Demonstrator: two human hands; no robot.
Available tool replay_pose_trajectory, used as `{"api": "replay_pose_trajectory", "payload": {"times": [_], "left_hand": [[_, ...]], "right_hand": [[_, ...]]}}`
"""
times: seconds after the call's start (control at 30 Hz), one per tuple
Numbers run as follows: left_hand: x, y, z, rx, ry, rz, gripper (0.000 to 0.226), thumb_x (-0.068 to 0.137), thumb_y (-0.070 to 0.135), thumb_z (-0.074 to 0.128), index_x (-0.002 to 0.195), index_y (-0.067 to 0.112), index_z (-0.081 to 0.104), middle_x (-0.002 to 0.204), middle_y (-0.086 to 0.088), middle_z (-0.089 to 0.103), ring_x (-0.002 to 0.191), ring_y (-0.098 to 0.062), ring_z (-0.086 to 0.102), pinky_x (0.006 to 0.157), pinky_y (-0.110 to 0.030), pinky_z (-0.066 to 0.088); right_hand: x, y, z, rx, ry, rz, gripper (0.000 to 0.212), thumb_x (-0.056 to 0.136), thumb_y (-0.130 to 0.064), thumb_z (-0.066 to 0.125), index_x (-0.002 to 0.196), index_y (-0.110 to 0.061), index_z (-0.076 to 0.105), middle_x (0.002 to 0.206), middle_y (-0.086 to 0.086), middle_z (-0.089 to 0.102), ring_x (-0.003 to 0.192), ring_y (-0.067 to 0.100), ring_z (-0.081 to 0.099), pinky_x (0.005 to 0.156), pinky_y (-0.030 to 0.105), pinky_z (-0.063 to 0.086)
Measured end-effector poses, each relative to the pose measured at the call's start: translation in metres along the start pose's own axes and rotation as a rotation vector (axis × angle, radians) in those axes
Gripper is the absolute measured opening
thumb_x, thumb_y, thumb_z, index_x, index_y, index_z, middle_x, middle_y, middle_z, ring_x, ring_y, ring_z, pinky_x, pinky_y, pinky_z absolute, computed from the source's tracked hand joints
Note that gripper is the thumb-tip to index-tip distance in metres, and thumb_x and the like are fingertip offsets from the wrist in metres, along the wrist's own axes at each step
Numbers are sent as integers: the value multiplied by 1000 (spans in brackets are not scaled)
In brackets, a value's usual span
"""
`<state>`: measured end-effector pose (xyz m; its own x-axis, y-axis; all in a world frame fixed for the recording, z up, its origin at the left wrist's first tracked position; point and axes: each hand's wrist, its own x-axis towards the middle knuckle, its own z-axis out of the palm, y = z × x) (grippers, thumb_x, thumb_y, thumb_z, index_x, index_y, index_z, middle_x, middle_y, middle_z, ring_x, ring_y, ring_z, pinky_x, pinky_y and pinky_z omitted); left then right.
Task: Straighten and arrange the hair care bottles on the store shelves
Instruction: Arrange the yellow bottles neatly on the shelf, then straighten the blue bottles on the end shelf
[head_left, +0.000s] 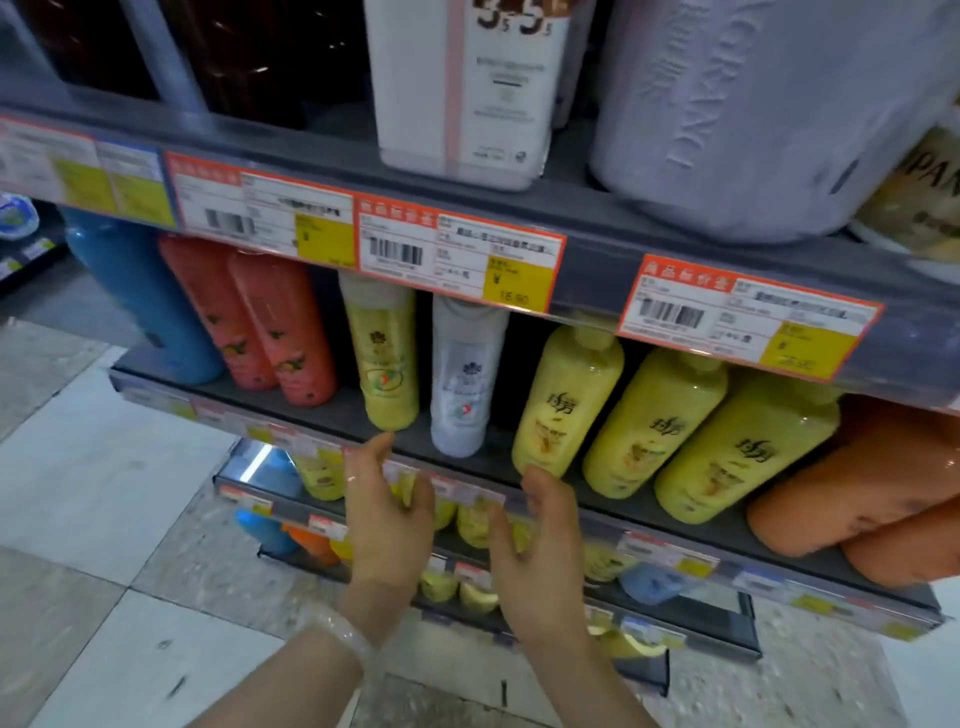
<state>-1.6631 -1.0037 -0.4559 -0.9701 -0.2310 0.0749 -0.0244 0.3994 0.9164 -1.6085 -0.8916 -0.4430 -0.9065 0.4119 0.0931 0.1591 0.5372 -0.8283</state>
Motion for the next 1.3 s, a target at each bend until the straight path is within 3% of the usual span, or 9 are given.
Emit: {"api": "replay_pose_trajectory", "payload": {"times": [0.13, 0.27, 0.5, 0.73, 0.8, 0.87, 0.97, 1.1, 1.3], "left_hand": [[48, -5, -16, 39, -50, 90, 56, 82, 11, 66, 132, 6, 41, 129, -13, 48, 121, -25, 46, 100, -38, 42], [85, -2, -9, -33, -147, 49, 78, 70, 17, 76, 135, 11, 34, 130, -11, 48, 122, -27, 48, 100, -45, 44], [102, -13, -4, -11, -169, 73, 58, 71, 18, 76, 118, 10, 44, 110, -11, 56, 103, -28, 56, 87, -46, 48], [98, -12, -17, -22, -231, 71, 61, 71, 16, 75, 123, 13, 43, 117, -10, 53, 109, -26, 53, 94, -47, 46], [88, -13, -27, 15, -206, 23, 66, 77, 10, 71, 135, 11, 38, 133, -9, 46, 124, -24, 44, 107, -32, 34], [74, -20, -45, 36, -122, -11, 57, 83, 5, 63, 135, 9, 39, 135, -8, 44, 127, -22, 41, 103, -19, 26], [77, -34, -78, 27, 81, -35, 46, 83, 3, 61, 126, 8, 46, 124, -11, 50, 120, -27, 46, 103, -30, 33], [127, -42, -107, 36, 185, -20, 56, 83, 12, 66, 132, 4, 40, 130, -12, 45, 123, -25, 42, 104, -27, 30], [166, -57, -107, 23, 33, -22, 63, 80, 23, 66, 133, 4, 36, 131, -17, 50, 122, -33, 47, 101, -50, 39]], "right_hand": [[32, -32, 40, 118, -89, -8, 74, 86, -27, 61, 146, -15, 18, 143, -14, 23, 134, 3, 22, 111, 22, 24], [63, -39, 65, 253, 57, 78, 53, 76, -20, 70, 119, -13, 39, 125, 11, 54, 117, 27, 54, 92, 48, 50], [75, -31, 76, 122, 176, 114, 57, 73, -19, 76, 117, -2, 42, 113, 16, 60, 103, 30, 60, 77, 35, 49], [67, -34, 72, 207, 167, 113, 57, 74, -14, 75, 120, -4, 44, 112, 9, 60, 101, 18, 59, 77, 30, 47], [49, -35, 72, 228, 222, 48, 41, 77, -11, 72, 112, -8, 50, 104, -1, 59, 98, 1, 58, 80, 21, 48], [23, -35, 80, 127, 253, 24, 30, 82, -14, 67, 108, -8, 53, 97, -2, 50, 99, 12, 57, 80, 23, 42], [-2, -47, 105, 34, 47, -78, 31, 85, -20, 63, 112, -10, 53, 100, 1, 50, 99, 27, 56, 80, 29, 40], [21, -84, 148, 117, -216, -152, 62, 88, -30, 59, 141, -16, 30, 136, -10, 34, 129, 6, 33, 106, 24, 31], [82, -117, 197, 178, -10, -71, 77, 74, -26, 69, 138, -5, 31, 131, 15, 50, 124, 27, 49, 102, 45, 42]]}}
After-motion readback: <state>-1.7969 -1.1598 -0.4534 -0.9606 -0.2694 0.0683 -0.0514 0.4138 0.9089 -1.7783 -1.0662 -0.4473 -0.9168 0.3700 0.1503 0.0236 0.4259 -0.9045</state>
